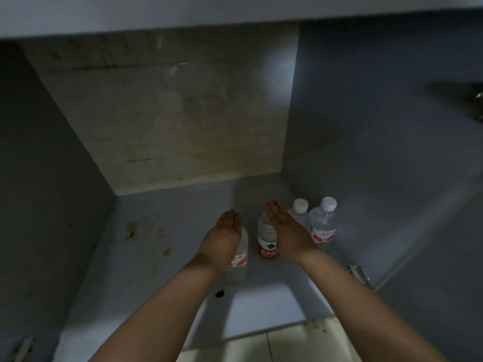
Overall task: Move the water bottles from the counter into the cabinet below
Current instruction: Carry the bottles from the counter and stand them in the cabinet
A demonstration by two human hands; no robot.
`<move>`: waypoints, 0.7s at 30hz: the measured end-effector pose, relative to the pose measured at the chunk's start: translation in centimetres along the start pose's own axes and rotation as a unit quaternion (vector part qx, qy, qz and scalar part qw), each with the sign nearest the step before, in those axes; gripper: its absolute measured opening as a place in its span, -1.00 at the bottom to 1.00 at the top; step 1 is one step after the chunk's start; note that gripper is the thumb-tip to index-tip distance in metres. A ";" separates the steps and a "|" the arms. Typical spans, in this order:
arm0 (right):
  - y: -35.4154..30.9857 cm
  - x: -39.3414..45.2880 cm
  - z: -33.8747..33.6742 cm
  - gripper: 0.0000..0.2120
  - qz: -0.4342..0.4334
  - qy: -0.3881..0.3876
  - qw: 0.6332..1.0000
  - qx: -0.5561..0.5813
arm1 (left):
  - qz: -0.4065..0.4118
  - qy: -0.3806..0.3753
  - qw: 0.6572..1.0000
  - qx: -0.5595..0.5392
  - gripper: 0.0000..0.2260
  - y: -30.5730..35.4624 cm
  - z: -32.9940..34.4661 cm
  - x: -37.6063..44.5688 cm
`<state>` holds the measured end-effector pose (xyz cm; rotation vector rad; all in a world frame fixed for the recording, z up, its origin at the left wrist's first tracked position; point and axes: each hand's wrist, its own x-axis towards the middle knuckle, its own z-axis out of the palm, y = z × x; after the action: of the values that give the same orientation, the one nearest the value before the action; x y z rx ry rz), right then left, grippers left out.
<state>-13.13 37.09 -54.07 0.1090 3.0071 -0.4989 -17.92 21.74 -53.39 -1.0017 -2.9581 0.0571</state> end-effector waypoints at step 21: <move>-0.2 -0.1 -0.9 -0.37 -0.015 -0.031 0.998 -0.044 | 0.112 0.086 0.990 -0.024 -0.50 0.0 3.4 4.8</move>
<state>-13.07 37.18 -53.19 0.0429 2.9682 -0.3643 -21.79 24.53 -56.74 -1.2714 -2.6948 -0.0925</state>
